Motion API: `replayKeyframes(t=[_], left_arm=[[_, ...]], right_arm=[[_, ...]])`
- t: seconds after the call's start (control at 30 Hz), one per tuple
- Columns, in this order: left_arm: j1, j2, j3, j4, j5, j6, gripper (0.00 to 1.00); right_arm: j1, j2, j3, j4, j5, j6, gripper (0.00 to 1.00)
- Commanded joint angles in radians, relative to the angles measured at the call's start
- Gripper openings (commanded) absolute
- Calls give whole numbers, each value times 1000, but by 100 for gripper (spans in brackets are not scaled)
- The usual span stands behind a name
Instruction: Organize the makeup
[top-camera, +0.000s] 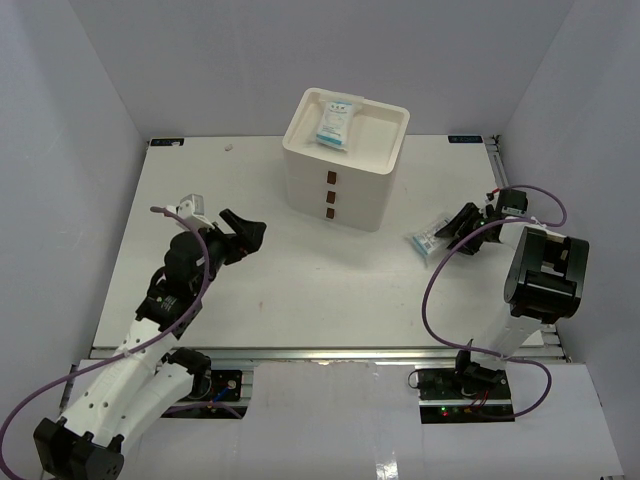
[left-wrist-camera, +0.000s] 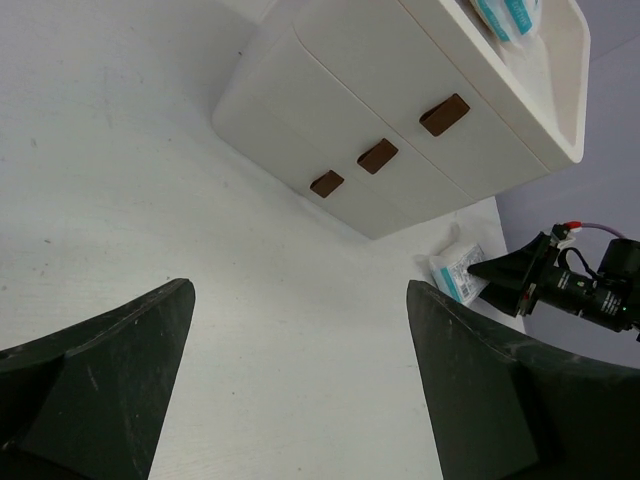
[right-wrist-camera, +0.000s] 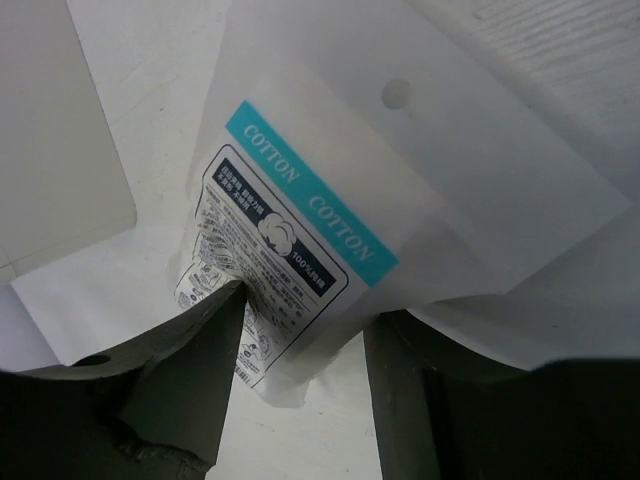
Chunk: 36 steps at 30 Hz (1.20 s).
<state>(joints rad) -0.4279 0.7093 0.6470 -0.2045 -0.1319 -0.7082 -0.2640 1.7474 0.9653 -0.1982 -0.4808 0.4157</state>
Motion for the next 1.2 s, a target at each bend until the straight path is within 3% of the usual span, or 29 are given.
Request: replayKeyframes(t=[0.0, 0.2, 0.47, 0.6, 0.73, 0.87, 1.03, 1.17], left_arm=[[3, 18, -32, 43, 20, -86, 98], [3, 52, -84, 111, 80, -137, 98], [3, 67, -135, 177, 119, -153, 98], [3, 96, -141, 197, 141, -154, 98], [3, 121, -135, 236, 178, -146, 98], [3, 135, -130, 247, 207, -143, 98], [3, 110, -138, 240, 225, -154, 98], [3, 65, -154, 224, 220, -165, 98]], right_arm=[[0, -10, -3, 65, 4, 19, 43], [0, -92, 13, 57, -44, -106, 17], [55, -347, 172, -95, -211, -521, 9], [123, -474, 265, -116, -317, -653, 8], [258, -481, 417, -43, -305, -604, 8], [371, -332, 631, -12, -252, -466, 8], [415, -98, 875, 8, -207, -257, 10], [430, 20, 937, 28, -164, -230, 19]])
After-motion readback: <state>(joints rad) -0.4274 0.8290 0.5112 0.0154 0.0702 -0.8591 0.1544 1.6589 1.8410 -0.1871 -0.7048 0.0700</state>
